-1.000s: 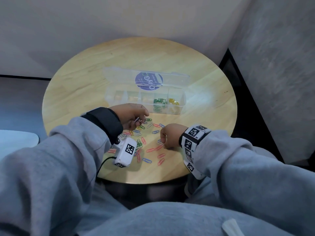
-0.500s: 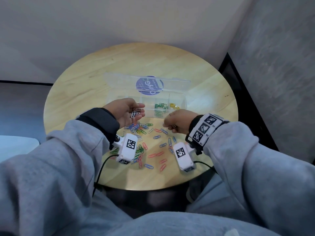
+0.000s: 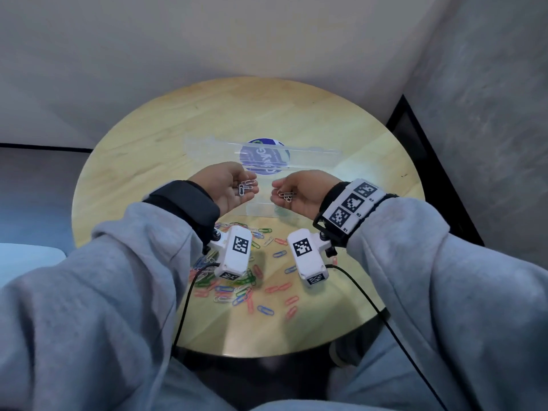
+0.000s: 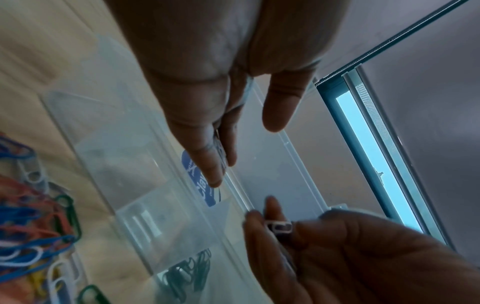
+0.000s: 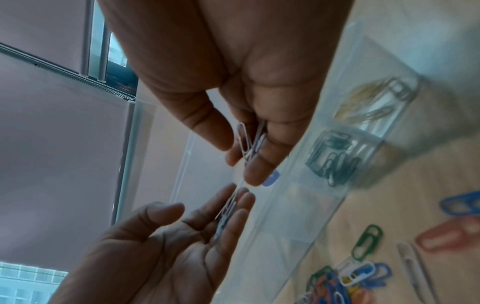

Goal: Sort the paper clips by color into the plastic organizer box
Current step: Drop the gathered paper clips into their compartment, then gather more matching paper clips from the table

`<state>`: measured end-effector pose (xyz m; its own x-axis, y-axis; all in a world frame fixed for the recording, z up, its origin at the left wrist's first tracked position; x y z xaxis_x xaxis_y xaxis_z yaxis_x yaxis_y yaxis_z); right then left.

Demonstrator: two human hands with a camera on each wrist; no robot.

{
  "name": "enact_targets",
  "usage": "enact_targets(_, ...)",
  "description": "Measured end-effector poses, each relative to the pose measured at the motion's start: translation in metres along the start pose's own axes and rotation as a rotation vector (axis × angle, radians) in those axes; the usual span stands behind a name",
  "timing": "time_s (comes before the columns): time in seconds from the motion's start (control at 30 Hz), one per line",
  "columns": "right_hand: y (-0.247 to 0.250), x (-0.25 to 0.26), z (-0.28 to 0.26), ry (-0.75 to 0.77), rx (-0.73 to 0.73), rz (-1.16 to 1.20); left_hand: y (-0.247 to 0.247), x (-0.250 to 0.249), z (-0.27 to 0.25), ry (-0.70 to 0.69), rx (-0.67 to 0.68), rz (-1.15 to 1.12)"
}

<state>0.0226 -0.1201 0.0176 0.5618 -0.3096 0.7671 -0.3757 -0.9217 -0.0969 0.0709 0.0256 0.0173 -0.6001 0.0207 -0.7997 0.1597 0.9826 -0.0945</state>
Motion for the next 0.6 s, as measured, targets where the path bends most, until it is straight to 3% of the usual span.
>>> enact_targets(0.37,-0.011,0.005,0.010,0.061,0.031,-0.020,-0.012,-0.003,0.003,-0.064,0.059,-0.101)
enact_targets(0.5,-0.002,0.005,0.000,0.126,0.043,-0.123,-0.009,-0.003,-0.004,-0.128,0.036,-0.037)
enact_targets(0.6,0.009,0.006,-0.008,0.174,0.040,-0.230,-0.009,-0.001,-0.011,-0.173,0.051,0.152)
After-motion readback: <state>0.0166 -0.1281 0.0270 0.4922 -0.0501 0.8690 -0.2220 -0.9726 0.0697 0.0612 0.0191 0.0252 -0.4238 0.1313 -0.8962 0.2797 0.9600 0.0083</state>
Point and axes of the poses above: each hand's wrist, its own z-axis towards the middle knuckle, its own y-axis out of the back of the hand, x = y × z, the point moved 1 cm from there along z, towards the middle knuckle, and after that the axes turned 9 degrees about -x, right-handed, at the moved point
